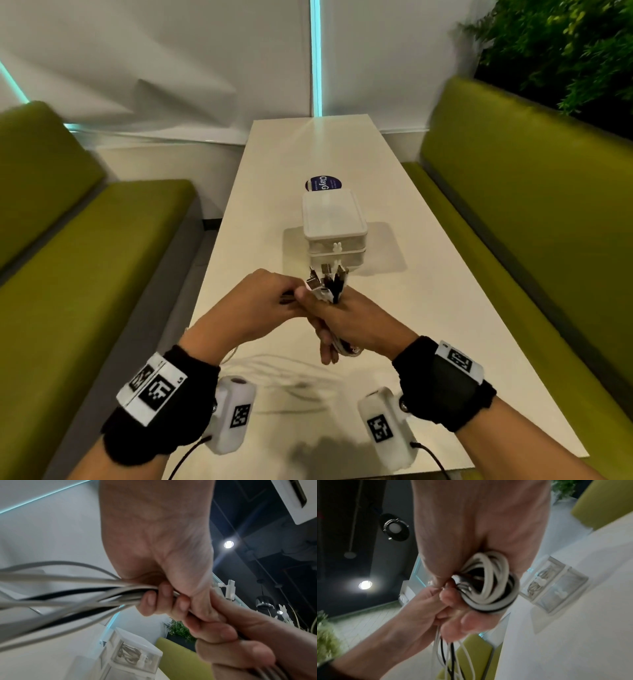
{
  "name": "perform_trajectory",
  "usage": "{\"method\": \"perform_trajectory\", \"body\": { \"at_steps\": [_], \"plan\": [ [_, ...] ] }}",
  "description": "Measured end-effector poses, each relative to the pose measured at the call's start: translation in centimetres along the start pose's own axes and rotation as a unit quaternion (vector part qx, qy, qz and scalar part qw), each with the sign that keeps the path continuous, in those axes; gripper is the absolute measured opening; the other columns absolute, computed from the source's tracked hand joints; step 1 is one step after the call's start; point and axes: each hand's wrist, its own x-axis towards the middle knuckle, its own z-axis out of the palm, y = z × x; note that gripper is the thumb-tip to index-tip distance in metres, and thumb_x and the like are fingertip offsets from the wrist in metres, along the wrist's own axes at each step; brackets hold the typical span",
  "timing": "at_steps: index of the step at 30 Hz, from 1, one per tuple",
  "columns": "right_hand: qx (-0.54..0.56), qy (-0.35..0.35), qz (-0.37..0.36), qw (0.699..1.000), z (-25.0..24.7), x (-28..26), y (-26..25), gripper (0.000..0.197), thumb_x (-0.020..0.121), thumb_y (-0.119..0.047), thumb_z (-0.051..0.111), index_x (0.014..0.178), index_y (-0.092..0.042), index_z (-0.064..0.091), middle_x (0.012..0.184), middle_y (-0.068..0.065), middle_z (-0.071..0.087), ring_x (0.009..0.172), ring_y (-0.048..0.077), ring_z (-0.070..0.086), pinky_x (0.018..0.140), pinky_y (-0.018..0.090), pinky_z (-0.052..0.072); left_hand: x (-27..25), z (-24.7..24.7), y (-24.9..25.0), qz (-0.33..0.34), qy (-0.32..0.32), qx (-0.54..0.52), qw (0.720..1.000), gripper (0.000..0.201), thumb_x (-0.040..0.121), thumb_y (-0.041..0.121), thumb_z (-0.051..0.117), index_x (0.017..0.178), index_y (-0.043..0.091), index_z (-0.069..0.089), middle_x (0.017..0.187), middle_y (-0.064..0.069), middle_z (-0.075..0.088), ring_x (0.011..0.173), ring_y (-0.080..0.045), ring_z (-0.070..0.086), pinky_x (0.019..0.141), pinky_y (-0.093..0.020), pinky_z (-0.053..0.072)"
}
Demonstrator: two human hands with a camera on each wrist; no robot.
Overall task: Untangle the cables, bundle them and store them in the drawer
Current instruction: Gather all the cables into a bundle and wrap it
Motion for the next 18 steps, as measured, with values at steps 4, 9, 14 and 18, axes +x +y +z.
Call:
{"method": "perform_trajectory", "body": {
  "at_steps": [4, 9, 14, 18],
  "plan": [
    [0.025, -0.024, 0.016, 0.999, 0.0, -0.7, -0.3, 0.054, 0.092, -0.06, 0.046, 0.067, -0.012, 0.043, 0.05, 0.001, 0.037, 0.037, 0.021, 0.042, 0.041, 0.023, 0.033, -0.5, 0.0, 0.0, 0.014, 0.005, -0.007, 1.0, 0.035, 0.083, 0.026, 0.071, 0.059, 0.035, 0.046, 0.053, 0.008, 0.055, 0.053, -0.004, 0.051, 0.05, -0.016, 0.033],
    [0.073, -0.023, 0.063, 0.995, 0.3, -0.5, -0.2, 0.06, 0.086, -0.07, 0.049, 0.07, -0.012, 0.048, 0.064, 0.013, 0.024, 0.042, 0.015, 0.017, 0.043, 0.024, 0.017, -1.6, 0.3, 0.0, 0.009, 0.036, -0.103, 0.994, 0.02, 0.082, 0.025, 0.072, 0.067, 0.029, 0.06, 0.057, 0.008, 0.063, 0.054, -0.004, 0.056, 0.051, -0.012, 0.037],
    [0.087, -0.046, 0.098, 0.99, 0.7, -0.9, 0.5, 0.057, 0.088, -0.067, 0.05, 0.067, -0.015, 0.036, 0.054, -0.001, 0.021, 0.042, 0.015, 0.014, 0.045, 0.027, 0.013, -2.1, 0.1, -0.7, 0.017, -0.032, -0.142, 0.989, 0.018, 0.073, 0.023, 0.081, 0.077, 0.015, 0.065, 0.064, -0.001, 0.061, 0.057, -0.011, 0.046, 0.058, -0.029, 0.038],
    [0.076, -0.105, 0.122, 0.984, 1.2, -1.6, 0.8, 0.045, 0.088, -0.057, 0.059, 0.085, -0.014, 0.046, 0.055, -0.001, 0.019, 0.042, 0.014, 0.013, 0.041, 0.023, 0.014, -2.1, 0.2, -1.1, 0.0, -0.039, -0.122, 0.992, 0.018, 0.079, 0.015, 0.072, 0.092, 0.025, 0.067, 0.071, 0.004, 0.07, 0.063, -0.02, 0.061, 0.067, -0.036, 0.053]
  ]
}}
